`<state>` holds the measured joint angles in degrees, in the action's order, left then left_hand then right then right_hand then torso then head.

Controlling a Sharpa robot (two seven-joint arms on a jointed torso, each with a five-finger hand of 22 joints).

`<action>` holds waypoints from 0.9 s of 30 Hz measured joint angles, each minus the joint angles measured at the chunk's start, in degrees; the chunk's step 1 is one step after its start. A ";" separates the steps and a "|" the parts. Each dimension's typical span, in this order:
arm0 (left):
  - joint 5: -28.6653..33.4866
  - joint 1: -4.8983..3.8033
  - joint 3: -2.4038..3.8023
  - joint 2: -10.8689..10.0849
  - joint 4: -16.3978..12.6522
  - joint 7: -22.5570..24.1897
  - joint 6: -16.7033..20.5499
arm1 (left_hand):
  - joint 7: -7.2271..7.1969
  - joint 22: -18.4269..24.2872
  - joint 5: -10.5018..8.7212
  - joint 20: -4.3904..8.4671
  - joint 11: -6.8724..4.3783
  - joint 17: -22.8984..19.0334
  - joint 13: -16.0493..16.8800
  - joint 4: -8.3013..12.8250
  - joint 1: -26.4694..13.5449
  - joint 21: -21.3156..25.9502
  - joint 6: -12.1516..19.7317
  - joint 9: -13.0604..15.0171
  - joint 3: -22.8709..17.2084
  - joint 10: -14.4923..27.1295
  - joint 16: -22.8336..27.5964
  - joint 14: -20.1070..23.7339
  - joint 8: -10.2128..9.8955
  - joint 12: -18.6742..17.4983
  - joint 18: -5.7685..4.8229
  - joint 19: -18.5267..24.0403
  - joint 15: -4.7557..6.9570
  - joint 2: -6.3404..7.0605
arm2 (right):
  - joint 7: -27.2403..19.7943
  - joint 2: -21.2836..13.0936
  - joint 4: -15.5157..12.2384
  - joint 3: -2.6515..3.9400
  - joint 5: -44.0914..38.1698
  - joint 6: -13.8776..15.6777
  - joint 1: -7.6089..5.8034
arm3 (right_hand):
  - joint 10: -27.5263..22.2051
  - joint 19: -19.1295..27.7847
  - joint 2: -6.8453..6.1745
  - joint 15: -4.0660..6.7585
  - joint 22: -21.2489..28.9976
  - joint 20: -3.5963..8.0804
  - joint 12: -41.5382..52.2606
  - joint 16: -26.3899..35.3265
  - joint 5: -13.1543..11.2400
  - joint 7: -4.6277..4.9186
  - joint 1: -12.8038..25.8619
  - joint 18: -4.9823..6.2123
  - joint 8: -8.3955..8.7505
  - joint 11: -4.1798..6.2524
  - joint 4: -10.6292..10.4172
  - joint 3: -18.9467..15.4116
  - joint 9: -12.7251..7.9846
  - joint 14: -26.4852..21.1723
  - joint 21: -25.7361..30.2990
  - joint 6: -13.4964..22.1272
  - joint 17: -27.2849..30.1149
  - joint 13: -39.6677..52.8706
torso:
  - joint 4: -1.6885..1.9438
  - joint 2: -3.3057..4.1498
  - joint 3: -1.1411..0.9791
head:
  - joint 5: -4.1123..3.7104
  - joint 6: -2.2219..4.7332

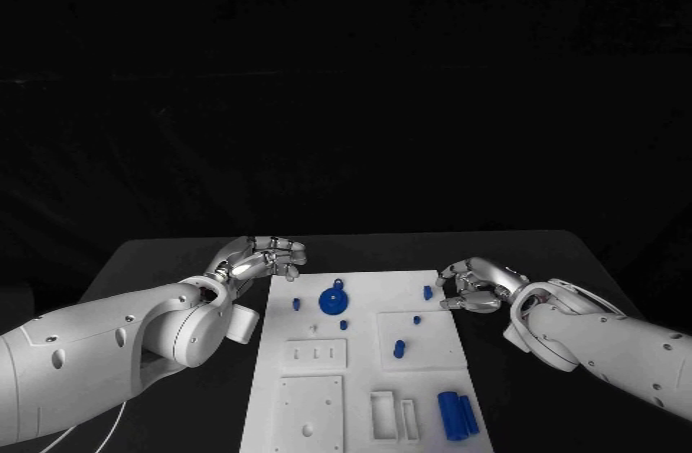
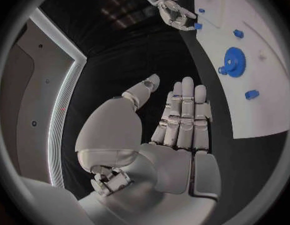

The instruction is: Assemble the parts on the task board

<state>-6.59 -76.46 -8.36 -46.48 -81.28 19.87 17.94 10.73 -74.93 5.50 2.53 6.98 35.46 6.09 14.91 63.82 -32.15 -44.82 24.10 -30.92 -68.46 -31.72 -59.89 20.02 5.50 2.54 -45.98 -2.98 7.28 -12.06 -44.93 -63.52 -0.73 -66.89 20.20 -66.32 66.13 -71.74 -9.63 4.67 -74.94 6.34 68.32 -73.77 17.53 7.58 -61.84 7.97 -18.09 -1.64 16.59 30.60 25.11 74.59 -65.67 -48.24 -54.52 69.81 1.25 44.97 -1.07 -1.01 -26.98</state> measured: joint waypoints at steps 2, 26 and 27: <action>0.00 0.02 -0.01 -0.02 -0.03 0.00 -0.01 | 0.00 0.00 0.00 0.00 0.00 0.00 0.00 0.00 0.00 0.00 0.00 0.00 0.00 0.00 0.00 0.00 0.00 0.00 -0.02 0.00 0.00 0.00 | -0.07 0.22 0.07 -0.01 0.00 -0.19 0.31 | 0.00 0.00 0.00 0.00 0.00 0.00 0.00 0.00 0.00 0.00 0.00 0.00 0.00 0.00 0.00 0.00 0.00 0.00 0.00 0.00 0.00 0.00 | 0.00 0.09 -0.10 | 0.07 -0.01; 0.00 0.01 -0.01 -0.17 -0.16 -0.02 -0.26 | 0.00 0.01 0.00 0.00 0.19 -0.01 -0.01 0.00 -0.20 0.00 0.00 0.00 0.00 0.19 0.00 0.00 0.00 0.00 -0.38 0.00 0.00 -0.20 | -0.12 2.97 2.17 0.04 0.00 -0.44 0.29 | 0.01 0.18 0.23 0.00 0.00 -0.22 0.00 0.00 0.00 -0.02 0.23 0.01 0.25 0.01 -0.26 -0.89 -0.25 0.00 0.00 -0.02 -0.10 -0.07 | 0.01 0.30 -0.12 | 0.07 -0.68; 0.00 0.01 -0.01 -0.31 -0.23 -0.02 -0.28 | 0.00 0.01 0.00 0.00 0.18 0.01 -0.01 0.00 -0.20 0.00 0.00 0.00 0.00 0.19 0.00 0.00 0.00 0.00 -0.38 0.00 0.00 -0.20 | -0.12 3.06 2.29 0.06 0.00 -0.45 0.27 | 0.01 0.18 0.52 0.00 0.00 -0.22 0.00 0.00 0.00 -0.02 0.41 0.01 0.25 0.01 -0.41 -1.04 -0.31 0.00 0.00 -0.02 -0.11 -0.12 | -0.01 0.30 -0.10 | 0.07 -0.70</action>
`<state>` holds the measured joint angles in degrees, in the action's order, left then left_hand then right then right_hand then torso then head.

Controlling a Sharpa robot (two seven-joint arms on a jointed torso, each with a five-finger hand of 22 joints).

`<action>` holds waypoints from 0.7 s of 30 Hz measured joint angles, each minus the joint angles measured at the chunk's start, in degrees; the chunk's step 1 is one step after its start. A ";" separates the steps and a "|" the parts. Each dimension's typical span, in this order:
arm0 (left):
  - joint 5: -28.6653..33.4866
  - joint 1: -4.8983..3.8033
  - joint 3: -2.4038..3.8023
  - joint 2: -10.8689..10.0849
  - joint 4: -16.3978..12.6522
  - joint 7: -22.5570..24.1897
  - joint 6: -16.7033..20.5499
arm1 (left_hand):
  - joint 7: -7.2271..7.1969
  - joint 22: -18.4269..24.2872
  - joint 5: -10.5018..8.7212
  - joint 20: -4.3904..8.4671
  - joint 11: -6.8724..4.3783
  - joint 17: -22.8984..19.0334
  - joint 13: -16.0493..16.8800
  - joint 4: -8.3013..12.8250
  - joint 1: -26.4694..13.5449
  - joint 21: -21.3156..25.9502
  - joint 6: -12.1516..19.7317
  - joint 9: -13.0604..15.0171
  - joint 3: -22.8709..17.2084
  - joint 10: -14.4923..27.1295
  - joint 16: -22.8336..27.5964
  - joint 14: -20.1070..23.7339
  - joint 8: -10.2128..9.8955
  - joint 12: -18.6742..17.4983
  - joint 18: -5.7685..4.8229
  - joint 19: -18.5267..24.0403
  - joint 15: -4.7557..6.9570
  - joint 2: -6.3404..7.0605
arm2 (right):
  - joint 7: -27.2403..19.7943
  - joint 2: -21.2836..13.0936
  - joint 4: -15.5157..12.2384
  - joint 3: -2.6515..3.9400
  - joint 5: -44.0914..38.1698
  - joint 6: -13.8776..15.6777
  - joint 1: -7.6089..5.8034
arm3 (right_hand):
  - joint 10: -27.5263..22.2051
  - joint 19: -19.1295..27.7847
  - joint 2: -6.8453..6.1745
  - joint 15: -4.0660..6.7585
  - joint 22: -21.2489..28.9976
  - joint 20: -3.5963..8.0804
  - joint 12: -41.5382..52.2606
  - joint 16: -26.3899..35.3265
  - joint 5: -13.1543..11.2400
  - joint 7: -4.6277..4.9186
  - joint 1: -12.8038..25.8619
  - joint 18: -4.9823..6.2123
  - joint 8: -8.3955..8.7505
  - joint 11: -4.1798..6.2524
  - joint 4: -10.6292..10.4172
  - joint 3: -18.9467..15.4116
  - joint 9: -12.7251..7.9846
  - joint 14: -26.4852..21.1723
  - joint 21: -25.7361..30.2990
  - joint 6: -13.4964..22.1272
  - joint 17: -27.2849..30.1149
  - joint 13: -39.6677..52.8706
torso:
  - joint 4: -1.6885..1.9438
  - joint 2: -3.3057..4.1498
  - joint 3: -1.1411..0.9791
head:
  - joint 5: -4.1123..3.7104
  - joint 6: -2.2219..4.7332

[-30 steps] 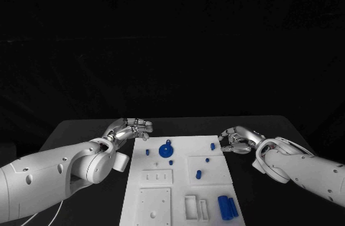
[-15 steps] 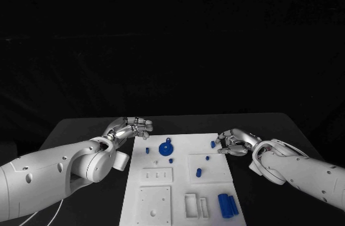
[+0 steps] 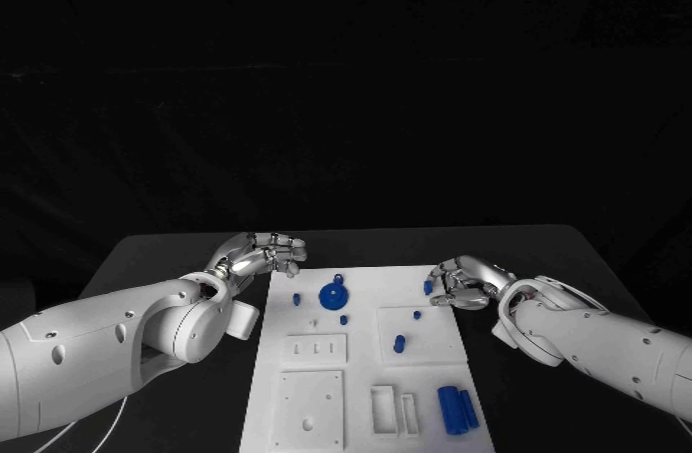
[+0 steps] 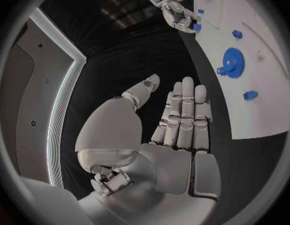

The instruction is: Assemble the parts on the task board

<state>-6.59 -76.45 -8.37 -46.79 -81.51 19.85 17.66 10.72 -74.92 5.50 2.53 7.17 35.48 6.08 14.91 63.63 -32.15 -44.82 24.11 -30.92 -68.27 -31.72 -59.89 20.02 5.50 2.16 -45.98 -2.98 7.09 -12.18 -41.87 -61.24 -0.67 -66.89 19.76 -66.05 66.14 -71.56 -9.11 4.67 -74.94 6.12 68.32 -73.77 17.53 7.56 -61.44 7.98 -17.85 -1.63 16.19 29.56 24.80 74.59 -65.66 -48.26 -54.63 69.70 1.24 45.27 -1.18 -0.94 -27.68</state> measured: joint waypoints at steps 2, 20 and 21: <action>0.00 0.00 0.00 -0.13 -0.01 0.00 -0.01 | 0.00 0.00 0.00 0.00 0.00 0.02 0.00 0.00 0.00 0.00 0.00 0.00 0.00 0.00 0.00 0.00 0.00 0.00 -0.01 0.00 0.00 0.00 | 0.02 0.02 0.06 0.01 0.01 -0.02 -0.02 | -0.01 -0.01 0.23 0.00 0.00 -0.01 0.00 0.00 0.00 -0.01 -0.12 0.00 0.24 -0.01 -0.06 -0.07 -0.04 0.00 0.00 0.00 -0.06 -0.01 | -0.01 0.00 0.01 | 0.06 -0.02; -0.01 0.00 0.00 -0.02 0.38 -0.03 -0.16 | 0.00 0.01 0.00 0.00 0.00 0.01 -0.01 0.00 0.00 0.00 0.00 0.00 0.00 0.00 0.00 0.00 0.00 0.00 -0.10 0.00 0.00 0.00 | 0.16 0.64 -0.02 0.02 0.07 -0.37 -0.04 | -0.21 0.34 1.51 0.00 0.00 -0.07 0.00 0.21 -6.71 -0.45 -0.94 0.00 0.24 -0.21 -0.23 1.86 -0.43 0.00 0.00 -0.45 -0.30 -0.12 | -0.09 0.00 -0.02 | 0.27 -0.02; -0.01 0.00 0.00 -0.02 0.38 -0.03 -0.17 | 0.00 0.01 0.00 0.00 0.00 0.01 -0.01 0.00 0.00 0.00 0.00 0.00 0.00 0.00 0.00 0.00 0.00 0.00 -0.10 0.00 0.00 0.00 | 0.17 0.65 -0.02 0.02 0.07 -0.37 -0.04 | -0.21 0.34 1.51 0.00 0.00 -0.07 0.00 0.22 -6.75 -0.45 -0.94 0.00 0.24 -0.21 -0.26 1.89 -0.43 0.00 0.00 -0.45 -0.30 -0.12 | -0.09 0.00 -0.02 | 0.26 -0.02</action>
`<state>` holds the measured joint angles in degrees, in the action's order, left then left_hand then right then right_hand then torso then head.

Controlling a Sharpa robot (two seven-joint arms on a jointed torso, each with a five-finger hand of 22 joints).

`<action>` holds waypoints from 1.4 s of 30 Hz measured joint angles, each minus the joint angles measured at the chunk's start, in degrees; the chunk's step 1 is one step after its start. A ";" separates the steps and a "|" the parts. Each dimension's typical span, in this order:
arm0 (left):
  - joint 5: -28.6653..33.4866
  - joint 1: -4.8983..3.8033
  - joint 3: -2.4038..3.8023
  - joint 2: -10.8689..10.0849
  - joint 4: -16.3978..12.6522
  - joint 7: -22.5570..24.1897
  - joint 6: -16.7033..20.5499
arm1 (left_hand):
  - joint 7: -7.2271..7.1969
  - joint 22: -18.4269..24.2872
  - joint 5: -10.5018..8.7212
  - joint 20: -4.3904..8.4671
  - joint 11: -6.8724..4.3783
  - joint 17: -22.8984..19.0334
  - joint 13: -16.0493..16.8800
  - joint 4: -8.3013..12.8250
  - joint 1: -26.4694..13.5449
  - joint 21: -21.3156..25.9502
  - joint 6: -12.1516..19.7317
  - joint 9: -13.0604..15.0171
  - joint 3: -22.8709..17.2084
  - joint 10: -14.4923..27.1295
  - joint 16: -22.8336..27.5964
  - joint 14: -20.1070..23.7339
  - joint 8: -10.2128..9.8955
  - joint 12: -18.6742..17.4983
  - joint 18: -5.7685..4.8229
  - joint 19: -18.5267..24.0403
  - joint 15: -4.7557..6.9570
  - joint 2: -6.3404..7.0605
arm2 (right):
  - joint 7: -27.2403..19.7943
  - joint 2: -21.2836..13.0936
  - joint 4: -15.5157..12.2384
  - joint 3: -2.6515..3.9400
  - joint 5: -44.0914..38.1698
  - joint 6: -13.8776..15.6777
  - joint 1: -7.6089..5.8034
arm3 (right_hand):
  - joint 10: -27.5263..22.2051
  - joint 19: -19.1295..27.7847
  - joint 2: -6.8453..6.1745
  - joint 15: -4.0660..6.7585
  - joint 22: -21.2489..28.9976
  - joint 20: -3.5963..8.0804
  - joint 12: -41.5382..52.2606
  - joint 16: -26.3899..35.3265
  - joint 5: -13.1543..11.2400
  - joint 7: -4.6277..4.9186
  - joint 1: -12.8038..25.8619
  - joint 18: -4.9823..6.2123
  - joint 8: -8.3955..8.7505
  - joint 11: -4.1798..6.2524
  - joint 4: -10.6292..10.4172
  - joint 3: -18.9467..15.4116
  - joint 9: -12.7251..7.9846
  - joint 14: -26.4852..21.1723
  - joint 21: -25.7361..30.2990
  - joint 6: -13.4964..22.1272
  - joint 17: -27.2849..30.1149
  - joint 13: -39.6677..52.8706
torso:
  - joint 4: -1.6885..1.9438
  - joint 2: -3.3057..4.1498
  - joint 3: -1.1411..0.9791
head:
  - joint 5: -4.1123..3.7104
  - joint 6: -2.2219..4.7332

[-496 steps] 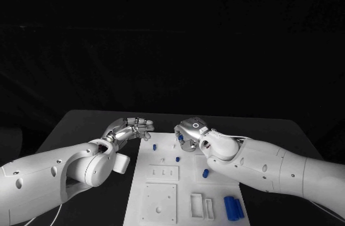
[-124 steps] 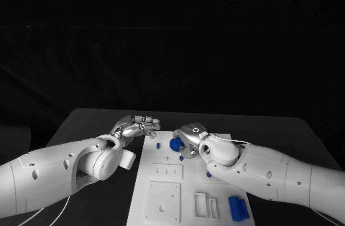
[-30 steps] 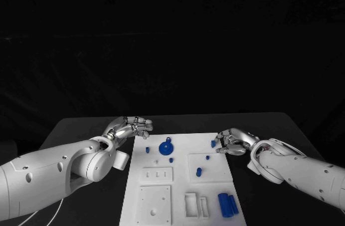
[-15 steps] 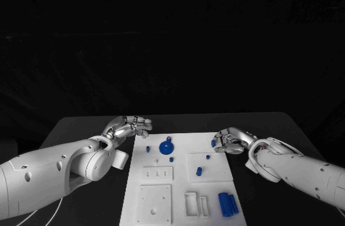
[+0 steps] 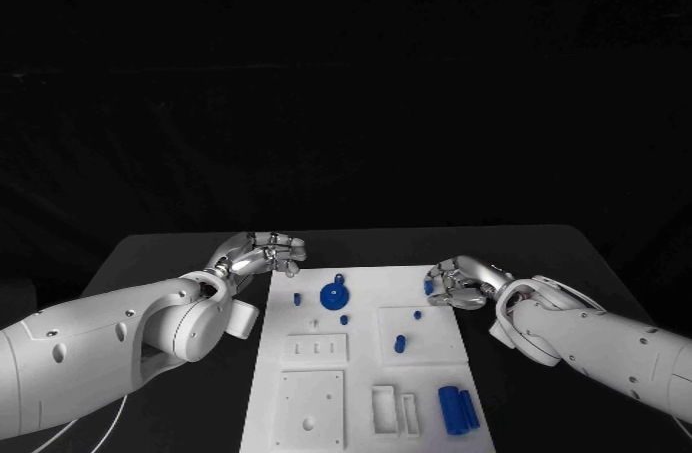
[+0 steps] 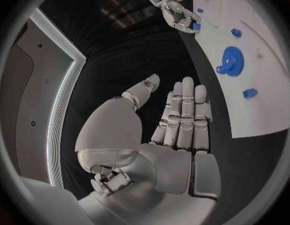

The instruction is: Assemble the parts on the task board

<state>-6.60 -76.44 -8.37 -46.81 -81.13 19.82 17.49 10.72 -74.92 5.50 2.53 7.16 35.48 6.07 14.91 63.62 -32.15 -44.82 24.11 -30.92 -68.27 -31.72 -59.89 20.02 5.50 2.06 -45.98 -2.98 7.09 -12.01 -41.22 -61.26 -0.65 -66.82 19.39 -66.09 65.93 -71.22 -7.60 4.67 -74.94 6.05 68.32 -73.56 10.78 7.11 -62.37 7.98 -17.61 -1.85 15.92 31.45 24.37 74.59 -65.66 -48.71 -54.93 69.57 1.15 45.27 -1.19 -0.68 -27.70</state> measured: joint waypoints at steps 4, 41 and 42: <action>0.00 0.00 0.00 0.00 0.00 -0.01 -0.04 | 0.00 0.00 0.00 0.00 0.00 0.00 0.00 0.00 0.00 0.00 0.00 0.00 0.00 0.00 0.00 0.00 0.00 0.00 -0.02 0.00 0.00 0.00 | 0.05 0.01 -0.02 0.01 0.01 -0.04 -0.02 | 0.00 0.00 0.49 0.00 0.00 0.00 0.00 0.00 -0.85 -0.27 0.01 0.00 0.00 0.00 -0.17 0.66 0.00 0.00 0.00 -0.27 -0.08 0.00 | 0.02 0.00 0.01 | -0.02 0.02; -0.02 0.00 0.00 0.00 0.12 -0.06 -0.27 | 0.00 0.01 0.00 0.00 0.00 0.02 -0.01 0.00 0.00 0.00 0.00 0.00 0.00 0.00 0.00 0.00 0.00 -0.19 0.46 0.00 0.00 0.00 | 0.96 0.16 -0.40 0.02 0.06 0.34 -0.04 | 0.65 -0.10 1.51 1.62 0.00 -0.13 0.27 0.45 -7.07 -2.39 -0.02 0.00 -1.85 1.90 -1.65 7.67 0.60 -0.08 0.00 -6.05 -0.49 -0.05 | -0.03 0.04 0.08 | -0.02 -0.13; -0.03 0.00 0.00 0.01 0.12 -0.07 -0.29 | 0.00 0.01 0.00 0.00 0.00 0.02 -0.01 0.00 0.00 0.00 0.00 0.00 0.00 0.00 0.00 0.00 0.00 -0.19 0.45 0.00 0.00 0.00 | 1.04 0.16 -0.47 0.01 0.07 0.43 -0.04 | 0.85 -0.11 1.73 1.78 0.00 -0.13 0.47 0.45 -7.32 -2.58 -0.25 0.01 -1.86 2.10 -1.72 8.57 0.60 -0.11 0.00 -6.24 -0.54 0.00 | -0.03 0.04 0.08 | -0.02 -0.14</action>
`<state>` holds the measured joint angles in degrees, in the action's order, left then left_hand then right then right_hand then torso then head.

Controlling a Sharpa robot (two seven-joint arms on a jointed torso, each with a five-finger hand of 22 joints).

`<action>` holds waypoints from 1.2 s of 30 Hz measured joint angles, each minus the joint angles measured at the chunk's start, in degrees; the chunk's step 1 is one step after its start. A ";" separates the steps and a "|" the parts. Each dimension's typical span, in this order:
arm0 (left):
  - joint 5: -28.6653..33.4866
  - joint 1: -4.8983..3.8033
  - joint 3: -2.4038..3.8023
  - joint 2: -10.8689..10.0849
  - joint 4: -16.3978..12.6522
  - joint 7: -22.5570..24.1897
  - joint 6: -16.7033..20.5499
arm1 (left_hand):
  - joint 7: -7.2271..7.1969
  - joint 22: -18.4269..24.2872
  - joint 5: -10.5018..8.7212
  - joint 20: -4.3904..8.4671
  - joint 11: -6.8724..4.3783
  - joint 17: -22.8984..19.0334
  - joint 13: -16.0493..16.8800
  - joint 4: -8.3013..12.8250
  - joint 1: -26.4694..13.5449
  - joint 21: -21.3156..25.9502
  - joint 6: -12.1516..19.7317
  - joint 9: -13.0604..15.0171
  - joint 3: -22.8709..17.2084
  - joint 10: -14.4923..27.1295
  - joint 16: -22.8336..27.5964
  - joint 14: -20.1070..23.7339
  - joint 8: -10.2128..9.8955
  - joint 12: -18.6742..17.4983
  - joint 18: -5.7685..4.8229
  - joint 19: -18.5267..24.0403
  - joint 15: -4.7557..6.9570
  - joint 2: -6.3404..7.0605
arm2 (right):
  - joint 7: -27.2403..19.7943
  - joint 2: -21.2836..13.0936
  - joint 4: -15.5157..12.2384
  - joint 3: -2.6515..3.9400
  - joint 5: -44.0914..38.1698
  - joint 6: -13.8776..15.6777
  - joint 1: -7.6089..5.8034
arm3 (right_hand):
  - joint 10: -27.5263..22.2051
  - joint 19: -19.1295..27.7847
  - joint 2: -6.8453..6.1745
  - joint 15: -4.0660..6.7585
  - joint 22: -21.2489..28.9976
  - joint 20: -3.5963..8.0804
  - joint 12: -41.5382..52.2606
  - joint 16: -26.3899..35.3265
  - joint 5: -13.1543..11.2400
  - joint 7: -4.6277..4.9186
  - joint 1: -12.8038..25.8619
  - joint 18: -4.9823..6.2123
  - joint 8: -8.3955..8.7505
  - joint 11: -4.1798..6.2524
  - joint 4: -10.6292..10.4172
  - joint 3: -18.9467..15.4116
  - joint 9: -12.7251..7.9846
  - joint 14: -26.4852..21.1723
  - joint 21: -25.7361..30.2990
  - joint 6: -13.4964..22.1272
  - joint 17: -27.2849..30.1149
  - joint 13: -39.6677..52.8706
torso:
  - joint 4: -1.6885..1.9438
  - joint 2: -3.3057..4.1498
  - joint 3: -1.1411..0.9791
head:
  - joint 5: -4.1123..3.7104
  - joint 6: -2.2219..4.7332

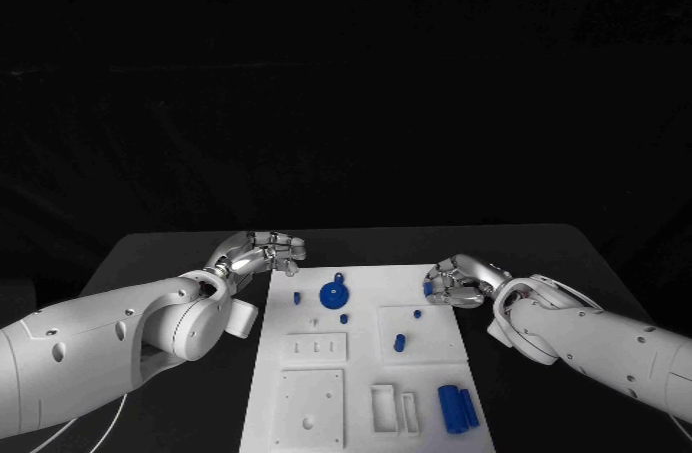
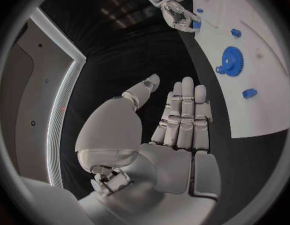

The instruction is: Assemble the parts on the task board

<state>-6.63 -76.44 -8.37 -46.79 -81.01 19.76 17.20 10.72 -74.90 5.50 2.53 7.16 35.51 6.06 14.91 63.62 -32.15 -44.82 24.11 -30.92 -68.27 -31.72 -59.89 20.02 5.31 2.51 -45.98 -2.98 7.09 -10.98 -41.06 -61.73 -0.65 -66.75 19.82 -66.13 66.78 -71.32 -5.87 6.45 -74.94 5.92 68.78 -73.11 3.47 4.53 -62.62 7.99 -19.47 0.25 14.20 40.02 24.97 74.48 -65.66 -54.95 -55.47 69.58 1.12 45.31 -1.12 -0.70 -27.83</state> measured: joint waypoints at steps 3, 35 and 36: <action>-0.01 0.00 0.00 0.01 0.00 -0.01 -0.08 | 0.00 0.00 0.00 0.00 0.00 0.00 0.00 0.00 -0.22 0.00 0.00 0.00 0.00 0.00 0.00 0.00 0.00 0.00 -0.02 0.00 0.00 -0.22 | 0.25 0.03 -0.28 -0.02 0.07 0.34 0.04 | 0.18 -0.01 0.00 0.11 0.00 0.00 0.21 0.00 -0.14 -0.46 -0.01 0.02 -0.32 0.18 -0.37 1.43 0.39 -0.06 0.00 -0.46 0.00 0.16 | 0.01 0.00 0.00 | -0.02 -0.07; -2.92 -0.29 0.02 1.33 -2.06 -7.49 -1.72 | -2.44 -0.04 -1.68 2.03 -4.24 2.01 3.78 -3.85 -5.84 -2.04 -5.73 0.11 1.76 -7.93 -3.12 -2.74 1.68 4.45 -0.40 -1.76 2.13 0.09 | 13.21 0.01 -12.03 0.49 -9.05 1.88 -6.03 | 1.11 -0.43 -0.60 0.63 0.00 0.03 0.70 0.00 1.40 -1.12 -0.21 0.43 -0.94 1.09 0.26 3.81 0.54 0.24 0.00 -1.12 -0.30 0.73 | -0.30 -0.77 -0.04 | 0.61 1.12; -3.09 -0.34 0.03 1.49 -2.12 -7.96 -1.69 | -2.67 -0.04 -1.68 2.22 -4.38 2.16 3.96 -4.21 -6.44 -2.22 -5.96 0.11 1.83 -8.32 -3.40 -2.93 1.68 4.80 -0.40 -1.95 2.31 0.09 | 14.15 0.20 -12.55 0.50 -9.91 1.67 -6.20 | 1.11 -0.43 -0.66 0.67 0.00 0.03 0.70 0.00 1.40 -1.12 -0.27 0.44 -0.94 1.09 0.26 3.81 0.55 0.20 0.00 -1.12 -0.30 0.73 | -0.32 -0.85 -0.04 | 0.65 1.12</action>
<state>-9.71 -76.78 -8.34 -45.30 -83.13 11.80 15.51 8.05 -74.94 3.81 4.75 2.78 37.66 10.02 10.70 57.18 -34.38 -50.78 24.22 -29.09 -76.58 -35.12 -62.82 21.70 10.10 2.11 -47.93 -0.66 7.18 3.17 -40.86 -74.29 -0.15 -76.66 21.49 -72.33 67.88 -71.75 -6.53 7.12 -74.94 5.95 69.49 -73.11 4.87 3.41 -62.90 8.43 -20.41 1.35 14.46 43.83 25.52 74.68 -65.66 -56.07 -55.77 70.30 0.80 44.47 -1.16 -0.05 -26.71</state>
